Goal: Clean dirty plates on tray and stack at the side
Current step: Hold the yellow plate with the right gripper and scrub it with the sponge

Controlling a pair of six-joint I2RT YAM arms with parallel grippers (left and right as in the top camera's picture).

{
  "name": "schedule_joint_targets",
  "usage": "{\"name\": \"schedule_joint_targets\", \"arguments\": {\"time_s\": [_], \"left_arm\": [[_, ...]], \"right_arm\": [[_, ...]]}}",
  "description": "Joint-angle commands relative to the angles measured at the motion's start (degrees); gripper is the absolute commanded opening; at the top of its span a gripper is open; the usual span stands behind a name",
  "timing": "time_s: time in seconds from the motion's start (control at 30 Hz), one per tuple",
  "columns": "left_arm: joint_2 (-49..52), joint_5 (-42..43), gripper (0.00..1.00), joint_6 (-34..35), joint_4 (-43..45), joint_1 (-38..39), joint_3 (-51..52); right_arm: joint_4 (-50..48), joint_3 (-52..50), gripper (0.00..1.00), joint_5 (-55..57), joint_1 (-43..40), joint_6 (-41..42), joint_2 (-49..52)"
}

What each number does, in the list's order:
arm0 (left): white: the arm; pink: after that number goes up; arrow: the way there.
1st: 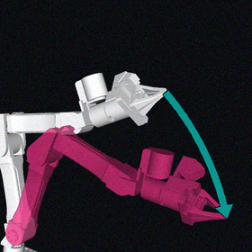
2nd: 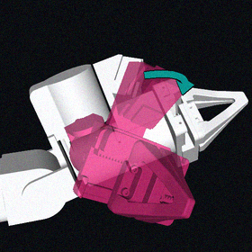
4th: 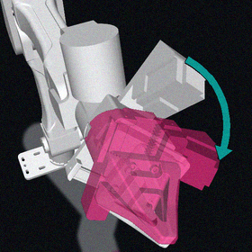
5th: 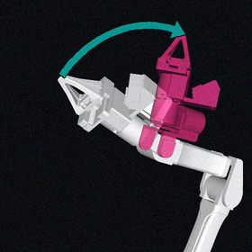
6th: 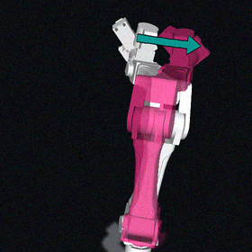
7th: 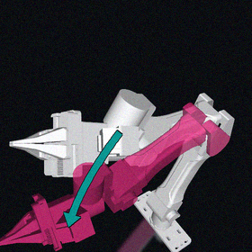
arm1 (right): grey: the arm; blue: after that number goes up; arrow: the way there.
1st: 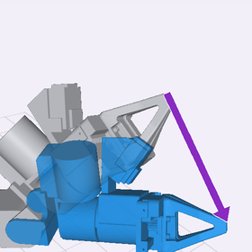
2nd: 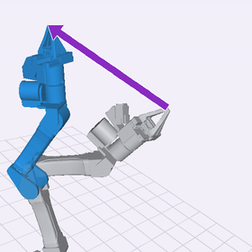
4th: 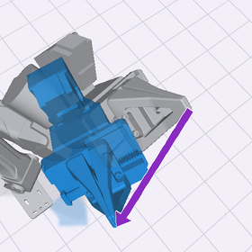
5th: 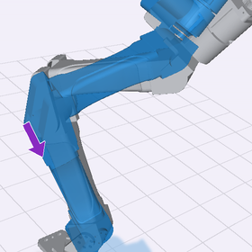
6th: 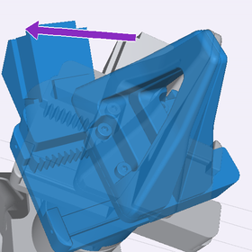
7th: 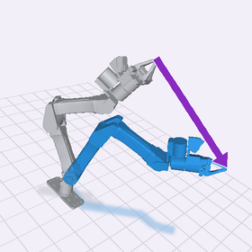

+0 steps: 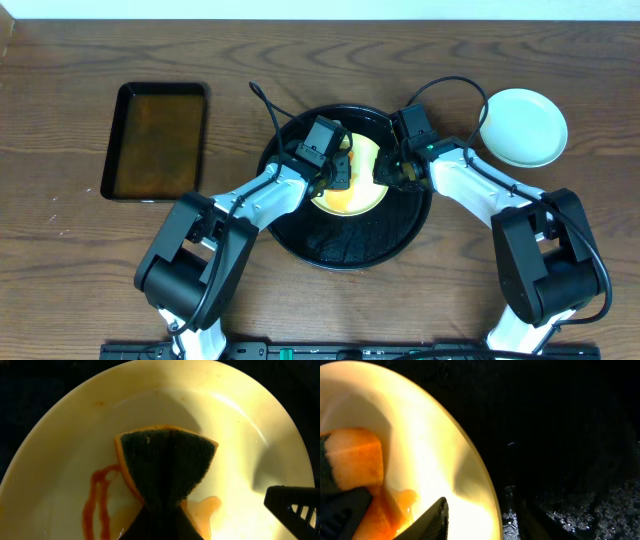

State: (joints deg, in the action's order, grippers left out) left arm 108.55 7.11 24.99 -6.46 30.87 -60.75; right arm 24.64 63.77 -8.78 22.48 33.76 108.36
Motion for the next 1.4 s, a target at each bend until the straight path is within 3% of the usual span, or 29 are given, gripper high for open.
{"name": "schedule_joint_targets", "arguments": {"time_s": [0.0, 0.13, 0.17, 0.2, 0.23, 0.5, 0.77, 0.87, 1.13, 1.27, 1.37], "left_arm": [[0.85, -2.05, 0.08, 3.28, -0.02, -0.2, -0.5], [0.85, -2.01, 0.07, 3.67, 0.24, -0.2, -0.5], [0.72, -1.86, 0.07, 3.65, 0.44, -0.2, -0.5], [0.7, -1.57, 0.07, 3.67, 0.7, -0.2, -0.5], [0.46, -0.9, 0.07, 4.02, 1.05, -0.2, -0.5], [-1.05, 1.86, 0.07, 7.13, 4.0, -0.2, -0.59], [-1.01, 1.7, 0.07, 18.12, 3.06, 0.13, 0.59], [-0.2, -2.08, 0.08, 20.22, -0.7, 0.13, 0.81], [0.85, -14.4, 0.07, 18.23, -8.22, -2.89, 0.92], [-0.9, -14.67, 0.07, 11.78, -9.6, -6.4, 0.83], [-4.02, -14.64, 0.08, 10.58, -9.44, -6.97, 0.74]], "right_arm": [[1.09, -0.74, 0.5, 1.7, 0.11, -0.02, 1.38], [2.01, -0.74, 0.51, 1.2, 0.11, -0.2, 0.81], [2.25, -0.74, 0.36, 1.2, 0.11, -0.2, 0.72], [2.6, -0.74, 0.09, 1.18, 0.11, -0.2, 0.72], [3.08, -0.74, 0.02, 1.16, 0.11, -0.15, 0.72], [3.82, -0.74, 0.01, 1.22, 0.11, -0.15, 0.72], [3.17, -0.74, 0.01, 1.25, 0.11, -0.15, 0.72], [3.17, -0.74, 0.01, 1.22, 0.11, -0.15, 0.72], [3.23, -0.76, 0.01, 1.25, 0.11, -0.17, 0.72], [3.19, -0.76, 0.01, 1.25, 0.11, -0.17, 0.72], [3.15, -0.76, 0.01, 1.25, 0.11, -0.17, 0.72]]}}
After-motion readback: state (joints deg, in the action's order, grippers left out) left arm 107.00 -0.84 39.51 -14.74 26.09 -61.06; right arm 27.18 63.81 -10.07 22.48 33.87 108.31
